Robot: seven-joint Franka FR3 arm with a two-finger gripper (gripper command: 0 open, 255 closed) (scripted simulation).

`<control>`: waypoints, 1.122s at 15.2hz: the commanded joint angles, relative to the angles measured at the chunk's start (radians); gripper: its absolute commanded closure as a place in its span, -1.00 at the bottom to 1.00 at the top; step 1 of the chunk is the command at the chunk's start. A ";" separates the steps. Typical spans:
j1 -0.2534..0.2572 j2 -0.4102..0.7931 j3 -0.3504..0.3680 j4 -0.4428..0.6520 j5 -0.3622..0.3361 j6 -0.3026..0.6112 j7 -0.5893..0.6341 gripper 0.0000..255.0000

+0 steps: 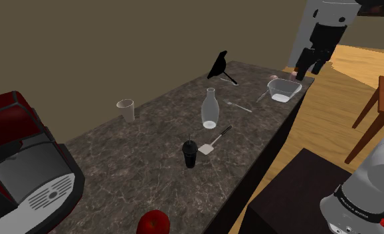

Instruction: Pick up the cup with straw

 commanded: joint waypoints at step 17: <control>0.132 0.413 0.152 0.020 0.084 0.354 0.019 -1.00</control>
